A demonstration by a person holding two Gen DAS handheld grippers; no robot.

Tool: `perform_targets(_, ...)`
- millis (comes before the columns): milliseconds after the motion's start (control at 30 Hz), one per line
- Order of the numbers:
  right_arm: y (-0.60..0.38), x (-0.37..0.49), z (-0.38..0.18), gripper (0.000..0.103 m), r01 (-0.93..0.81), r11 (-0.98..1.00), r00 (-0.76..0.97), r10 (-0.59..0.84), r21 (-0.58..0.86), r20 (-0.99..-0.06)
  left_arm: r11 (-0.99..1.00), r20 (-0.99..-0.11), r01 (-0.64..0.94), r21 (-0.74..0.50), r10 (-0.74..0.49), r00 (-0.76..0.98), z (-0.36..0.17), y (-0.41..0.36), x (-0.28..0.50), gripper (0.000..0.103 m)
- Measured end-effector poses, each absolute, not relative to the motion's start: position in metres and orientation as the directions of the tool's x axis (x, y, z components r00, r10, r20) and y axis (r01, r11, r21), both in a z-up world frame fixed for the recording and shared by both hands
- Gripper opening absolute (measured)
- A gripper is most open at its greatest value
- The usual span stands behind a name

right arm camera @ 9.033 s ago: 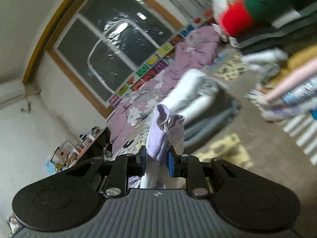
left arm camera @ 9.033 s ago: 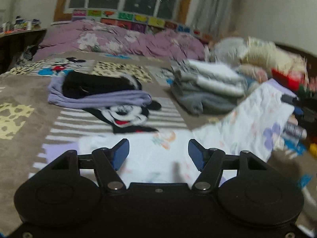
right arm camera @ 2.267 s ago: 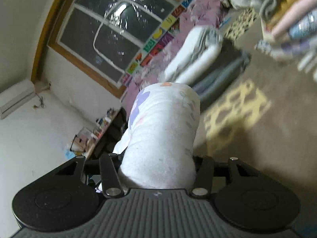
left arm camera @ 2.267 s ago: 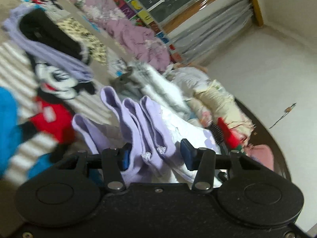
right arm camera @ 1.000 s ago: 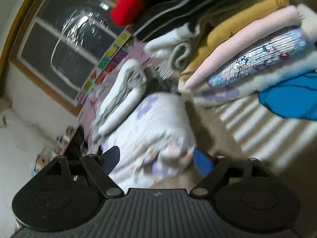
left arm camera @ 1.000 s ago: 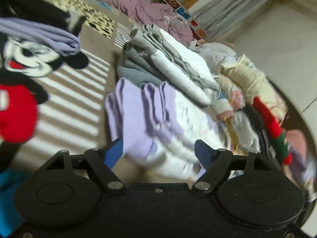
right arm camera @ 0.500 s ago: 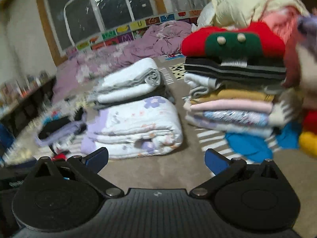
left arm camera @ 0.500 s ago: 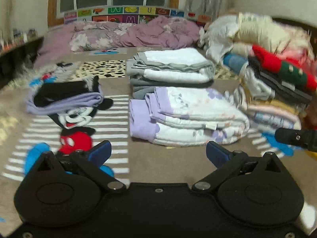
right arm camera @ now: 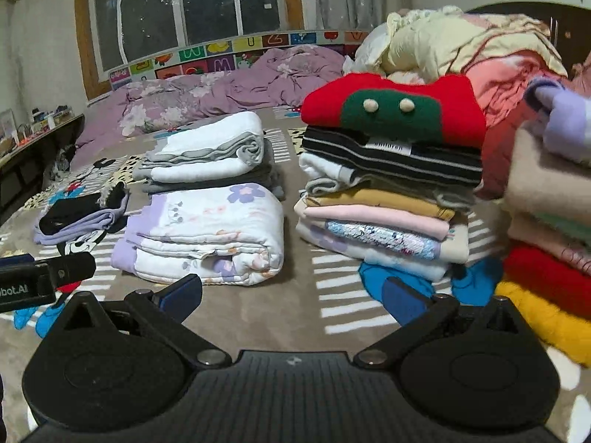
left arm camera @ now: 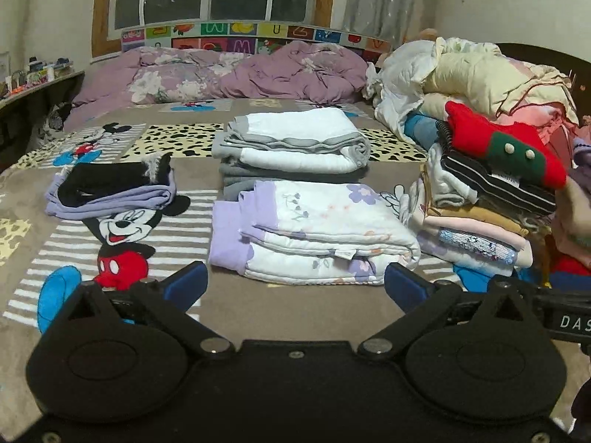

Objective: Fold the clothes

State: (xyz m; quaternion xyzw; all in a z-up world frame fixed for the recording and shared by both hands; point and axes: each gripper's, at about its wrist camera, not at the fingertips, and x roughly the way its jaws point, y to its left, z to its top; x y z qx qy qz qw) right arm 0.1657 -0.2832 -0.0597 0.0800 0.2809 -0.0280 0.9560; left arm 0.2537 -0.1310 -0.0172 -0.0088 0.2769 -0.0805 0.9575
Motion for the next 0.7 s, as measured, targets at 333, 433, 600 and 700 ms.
perform_targets(333,-0.284,0.155,-0.045,0.103,0.06,0.985,0.855,0.034,0.163,-0.518,0.99,-0.517,0.144,-0.008,-0.128,0.847,-0.004,-0.142,0.24,0.103)
perform_targets(433,-0.284,0.154,-0.043,0.103,0.057,0.984,0.857,0.039,0.169,-0.514,0.989,-0.522,0.15,-0.01,-0.133,0.842,-0.004,-0.142,0.238,0.103)
perform_targets(600,-0.283,0.153,-0.042,0.103,0.045,0.984,0.857,0.051,0.174,-0.513,0.987,-0.515,0.158,-0.017,-0.144,0.845,-0.001,-0.141,0.235,0.103)
perform_targets(700,-0.281,0.153,-0.041,0.103,0.038,0.984,0.856,0.058,0.174,-0.514,0.986,-0.493,0.166,0.003,-0.143,0.858,0.0,-0.143,0.23,0.103)
